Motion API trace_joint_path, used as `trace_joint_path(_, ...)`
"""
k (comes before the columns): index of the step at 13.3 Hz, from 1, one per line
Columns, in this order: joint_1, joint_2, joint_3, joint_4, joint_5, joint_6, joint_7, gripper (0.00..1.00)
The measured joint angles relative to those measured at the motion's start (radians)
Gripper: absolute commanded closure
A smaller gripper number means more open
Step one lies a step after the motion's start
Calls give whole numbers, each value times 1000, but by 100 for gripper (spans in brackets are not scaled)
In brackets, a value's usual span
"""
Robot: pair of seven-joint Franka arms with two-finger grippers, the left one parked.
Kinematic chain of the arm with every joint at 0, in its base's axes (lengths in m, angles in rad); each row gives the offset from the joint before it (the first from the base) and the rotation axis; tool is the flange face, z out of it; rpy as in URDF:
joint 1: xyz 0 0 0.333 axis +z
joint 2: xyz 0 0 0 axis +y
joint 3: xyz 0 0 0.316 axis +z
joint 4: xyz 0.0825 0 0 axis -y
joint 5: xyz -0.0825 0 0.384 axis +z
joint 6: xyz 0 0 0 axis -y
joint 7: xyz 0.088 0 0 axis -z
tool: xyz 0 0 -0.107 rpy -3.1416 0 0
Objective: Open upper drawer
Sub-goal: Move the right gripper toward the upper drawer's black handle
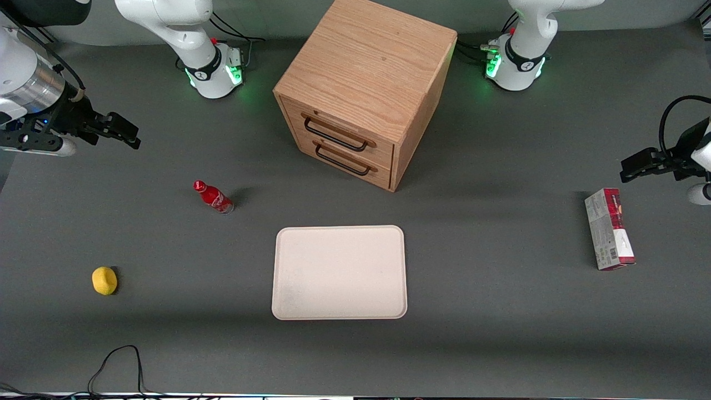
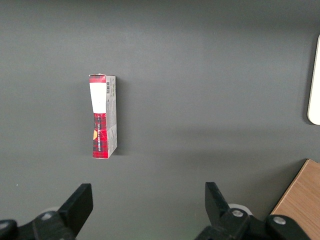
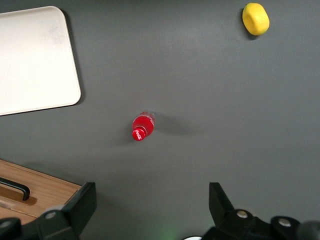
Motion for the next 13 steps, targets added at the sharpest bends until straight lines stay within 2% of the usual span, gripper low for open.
trace_joint_path(4, 2, 41, 5, 49, 1, 0, -6, 0)
trace_joint_path(6, 9, 113, 49, 132, 3, 1, 15, 0)
trace_joint_path(13, 28, 317, 493, 337, 3, -22, 42, 0)
